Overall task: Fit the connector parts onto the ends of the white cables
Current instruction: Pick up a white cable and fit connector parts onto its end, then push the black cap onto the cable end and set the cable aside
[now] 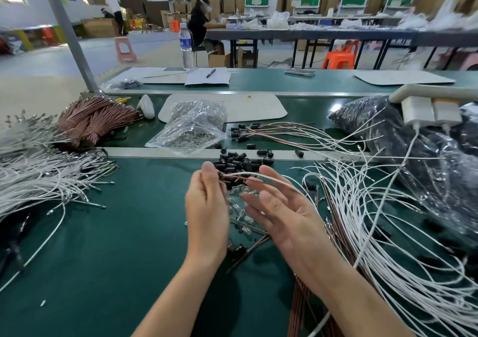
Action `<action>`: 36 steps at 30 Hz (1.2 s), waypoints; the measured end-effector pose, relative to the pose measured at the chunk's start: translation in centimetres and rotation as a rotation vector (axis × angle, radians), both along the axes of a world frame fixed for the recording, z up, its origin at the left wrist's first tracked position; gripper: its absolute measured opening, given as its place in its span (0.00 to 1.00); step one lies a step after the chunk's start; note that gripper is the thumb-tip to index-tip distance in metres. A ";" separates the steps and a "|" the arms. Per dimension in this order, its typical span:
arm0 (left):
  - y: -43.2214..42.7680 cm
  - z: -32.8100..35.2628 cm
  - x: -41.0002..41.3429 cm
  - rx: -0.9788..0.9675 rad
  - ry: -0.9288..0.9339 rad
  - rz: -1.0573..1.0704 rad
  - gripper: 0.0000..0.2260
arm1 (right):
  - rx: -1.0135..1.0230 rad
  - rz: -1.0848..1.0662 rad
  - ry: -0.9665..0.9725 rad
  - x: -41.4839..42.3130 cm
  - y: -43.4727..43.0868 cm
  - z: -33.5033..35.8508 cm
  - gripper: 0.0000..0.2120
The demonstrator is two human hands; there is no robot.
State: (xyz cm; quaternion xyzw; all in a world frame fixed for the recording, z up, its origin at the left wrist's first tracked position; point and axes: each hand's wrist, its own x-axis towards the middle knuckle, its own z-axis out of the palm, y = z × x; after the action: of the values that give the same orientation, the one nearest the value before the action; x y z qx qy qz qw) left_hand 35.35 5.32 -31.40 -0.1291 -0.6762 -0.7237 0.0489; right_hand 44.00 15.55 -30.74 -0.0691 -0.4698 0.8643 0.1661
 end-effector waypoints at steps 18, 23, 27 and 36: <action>-2.9 6.8 -4.5 0.332 -0.141 -0.109 0.11 | 0.320 -0.310 0.132 -1.0 8.0 7.5 0.09; 3.9 11.3 -10.6 0.128 -0.289 -0.216 0.11 | 0.398 -0.209 -0.175 -7.1 14.2 12.6 0.29; 5.1 9.8 -12.0 -0.382 -0.294 -0.282 0.19 | 0.445 -0.069 -0.511 -7.0 14.8 8.8 0.21; -1.6 5.7 -2.1 -1.210 0.249 -0.636 0.11 | 0.605 -0.148 -0.471 -3.3 11.2 3.4 0.10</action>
State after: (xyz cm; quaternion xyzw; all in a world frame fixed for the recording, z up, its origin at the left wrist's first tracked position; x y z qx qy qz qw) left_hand 33.24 3.68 -25.68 -0.4077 -0.8795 -0.1782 -0.1689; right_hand 40.74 26.72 -27.36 -0.2472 -0.7224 0.6328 0.1285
